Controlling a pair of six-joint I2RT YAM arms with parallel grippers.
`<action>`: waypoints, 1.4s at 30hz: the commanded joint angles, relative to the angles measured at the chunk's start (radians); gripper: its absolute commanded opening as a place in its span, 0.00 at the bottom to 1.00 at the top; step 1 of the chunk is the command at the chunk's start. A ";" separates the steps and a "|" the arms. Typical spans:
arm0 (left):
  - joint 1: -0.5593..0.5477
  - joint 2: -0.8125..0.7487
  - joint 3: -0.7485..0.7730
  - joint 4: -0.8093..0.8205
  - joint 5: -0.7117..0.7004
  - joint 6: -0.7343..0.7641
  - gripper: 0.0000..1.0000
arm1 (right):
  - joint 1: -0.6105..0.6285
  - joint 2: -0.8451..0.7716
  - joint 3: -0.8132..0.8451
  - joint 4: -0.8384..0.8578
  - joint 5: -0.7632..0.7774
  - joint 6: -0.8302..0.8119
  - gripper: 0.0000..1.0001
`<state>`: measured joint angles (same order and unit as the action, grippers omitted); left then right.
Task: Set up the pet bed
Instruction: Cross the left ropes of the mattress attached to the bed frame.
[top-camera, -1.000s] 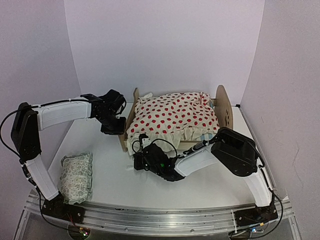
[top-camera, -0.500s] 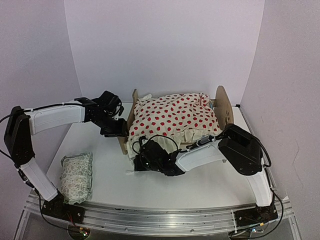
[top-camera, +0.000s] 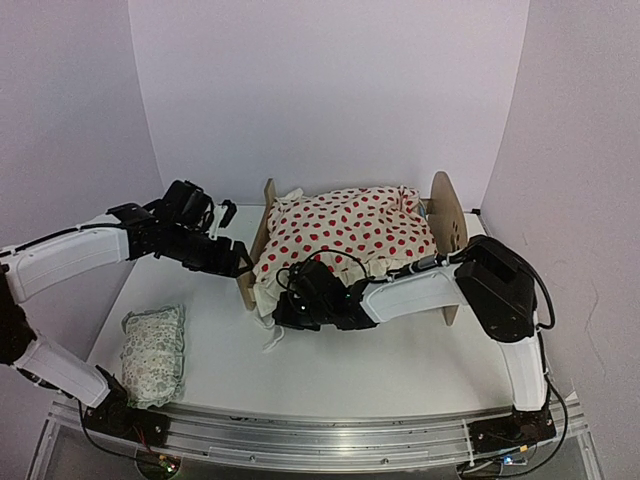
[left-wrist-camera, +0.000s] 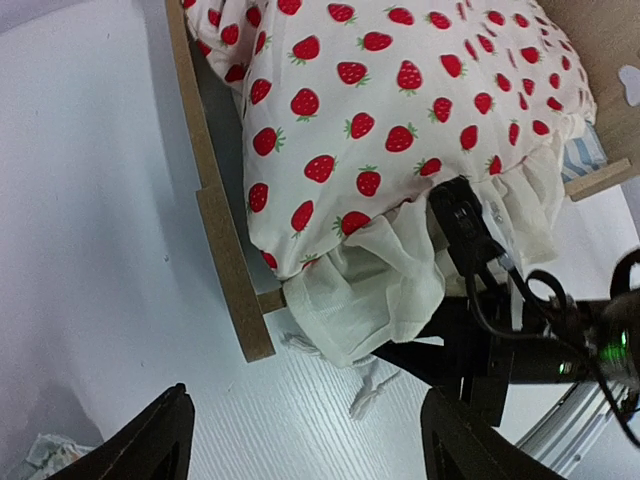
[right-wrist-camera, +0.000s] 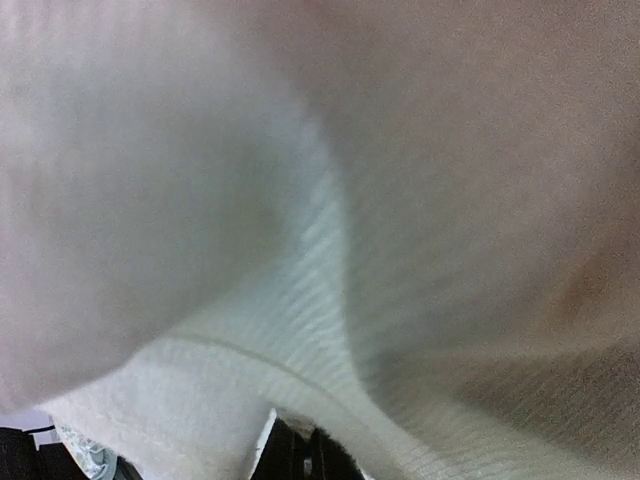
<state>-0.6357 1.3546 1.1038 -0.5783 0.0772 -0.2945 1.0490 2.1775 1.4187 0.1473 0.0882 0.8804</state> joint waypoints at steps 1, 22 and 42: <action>-0.003 -0.183 -0.164 0.145 0.046 0.172 0.77 | -0.021 -0.047 0.049 -0.058 -0.079 0.063 0.00; -0.124 -0.062 -0.436 0.457 0.234 0.352 0.56 | -0.078 0.011 0.133 -0.240 -0.352 0.259 0.00; -0.249 0.159 -0.394 0.606 -0.124 0.461 0.51 | -0.115 0.033 0.146 -0.257 -0.478 0.379 0.00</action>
<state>-0.8735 1.5061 0.6991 0.0012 0.0966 0.1397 0.9299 2.1903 1.5429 -0.0729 -0.3455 1.2186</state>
